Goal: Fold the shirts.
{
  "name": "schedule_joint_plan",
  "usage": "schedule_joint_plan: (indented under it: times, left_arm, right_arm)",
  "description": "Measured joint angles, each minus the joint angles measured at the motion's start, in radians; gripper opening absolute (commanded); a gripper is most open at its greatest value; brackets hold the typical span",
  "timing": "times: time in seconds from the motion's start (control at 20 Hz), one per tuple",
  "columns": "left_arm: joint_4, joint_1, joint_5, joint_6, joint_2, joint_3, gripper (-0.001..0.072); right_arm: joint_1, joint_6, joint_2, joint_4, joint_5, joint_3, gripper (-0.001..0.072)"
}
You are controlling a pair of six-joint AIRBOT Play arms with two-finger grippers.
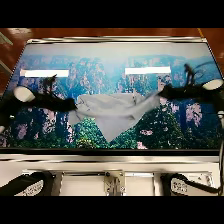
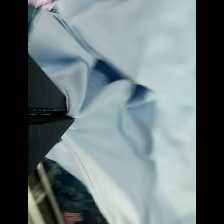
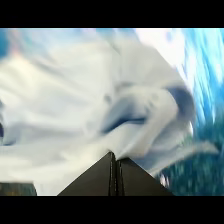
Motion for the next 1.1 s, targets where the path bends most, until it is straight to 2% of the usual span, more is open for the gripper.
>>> schedule_joint_plan:
  times: [0.2, 0.35, 0.45, 0.6, 0.8, 0.95, 1.1]
  left_arm:
    - [0.161, 0.002, -0.111, -0.040, 0.111, 0.495, 0.0049]
    - [0.208, 0.002, -0.145, -0.066, 0.176, 0.809, 0.0049]
    - [0.221, 0.002, -0.159, -0.076, 0.233, 0.910, 0.0049]
    - [0.240, 0.002, -0.176, -0.084, 0.329, 0.927, 0.0050]
    - [0.290, 0.002, -0.254, -0.088, 0.400, 0.856, 0.0050]
    - [0.329, 0.002, -0.327, -0.089, 0.401, 0.756, 0.0050]
    - [0.377, 0.002, -0.359, -0.090, 0.368, 0.607, 0.0050]
  right_arm:
    - [0.000, -0.024, 0.279, 0.024, -0.113, 0.276, 0.0058]
    - [0.000, 0.028, 0.463, -0.047, -0.233, 0.430, 0.0058]
    - [0.000, 0.089, 0.565, -0.125, -0.278, 0.495, 0.0058]
    - [0.000, 0.183, 0.673, -0.241, -0.275, 0.539, 0.0058]
    - [0.000, 0.250, 0.715, -0.362, -0.160, 0.558, 0.0058]
    - [0.001, 0.268, 0.661, -0.425, -0.025, 0.563, 0.0058]
    - [0.001, 0.275, 0.530, -0.460, 0.168, 0.549, 0.0058]
